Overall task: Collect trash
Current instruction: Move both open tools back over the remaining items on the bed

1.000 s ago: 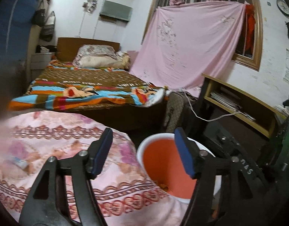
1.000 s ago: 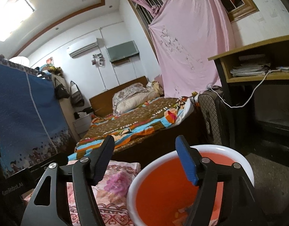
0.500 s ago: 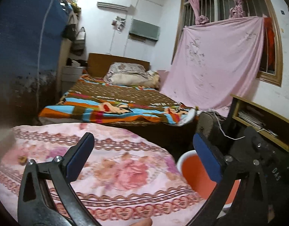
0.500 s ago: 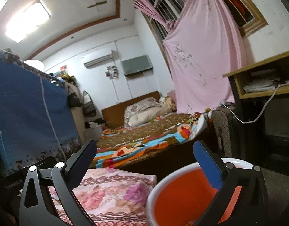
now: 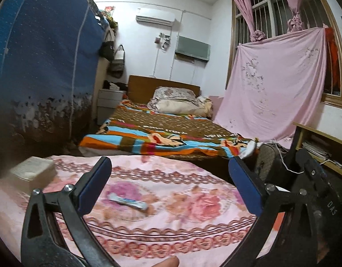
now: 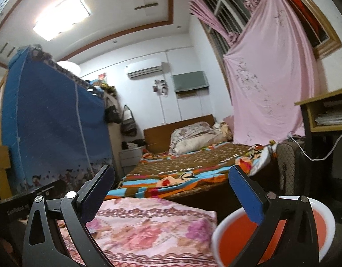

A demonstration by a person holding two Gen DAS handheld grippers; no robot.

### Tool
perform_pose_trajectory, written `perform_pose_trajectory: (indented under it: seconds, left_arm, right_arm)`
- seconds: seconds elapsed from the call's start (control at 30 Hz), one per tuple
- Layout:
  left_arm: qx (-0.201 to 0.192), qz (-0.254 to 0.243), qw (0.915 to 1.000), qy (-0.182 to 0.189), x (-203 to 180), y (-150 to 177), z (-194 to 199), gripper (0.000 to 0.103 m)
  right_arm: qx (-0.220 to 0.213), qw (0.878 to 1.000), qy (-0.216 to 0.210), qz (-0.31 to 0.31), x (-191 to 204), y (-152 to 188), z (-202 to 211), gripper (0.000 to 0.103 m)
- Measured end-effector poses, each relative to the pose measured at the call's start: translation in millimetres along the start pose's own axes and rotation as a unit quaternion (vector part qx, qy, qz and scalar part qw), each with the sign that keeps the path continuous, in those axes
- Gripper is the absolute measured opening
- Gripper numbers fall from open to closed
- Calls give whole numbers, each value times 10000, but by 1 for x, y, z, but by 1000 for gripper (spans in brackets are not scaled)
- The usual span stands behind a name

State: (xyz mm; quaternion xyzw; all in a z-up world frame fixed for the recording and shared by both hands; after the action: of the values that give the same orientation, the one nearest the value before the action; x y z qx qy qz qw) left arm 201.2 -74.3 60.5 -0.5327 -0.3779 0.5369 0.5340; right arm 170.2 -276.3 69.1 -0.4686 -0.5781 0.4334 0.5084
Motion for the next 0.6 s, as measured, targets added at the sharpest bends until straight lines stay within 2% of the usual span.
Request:
perform_pose_trajectory:
  seconds: [0.17,0.4,0.6]
  left_arm:
    - [-268,-82,9992,-284,33,-3,16,92]
    - [-619,-109,9950,-771,83,-20,32,92]
    - [-783,-265,9911,-1043,116,-26,34,92]
  right_arm:
    - [-8,9993,-246,271,28,4,0,103]
    - [-96,9974,-641,302,65,4,-10,103]
    - [204,9921,-1153,445,104,11,-34,103]
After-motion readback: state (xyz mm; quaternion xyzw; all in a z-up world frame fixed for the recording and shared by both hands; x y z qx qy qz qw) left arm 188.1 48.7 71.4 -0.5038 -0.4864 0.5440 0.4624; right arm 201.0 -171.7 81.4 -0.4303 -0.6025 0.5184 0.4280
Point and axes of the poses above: each gripper's, at about its wrist camera, not at the fingertips, and z roughly against the way its jaws point, x to its left, y to its underside, the point moved 3 cm from there along -z, roughly the way its jaws point, and after that the axes turned 3 degrees about -x, right-handed, at the moved point
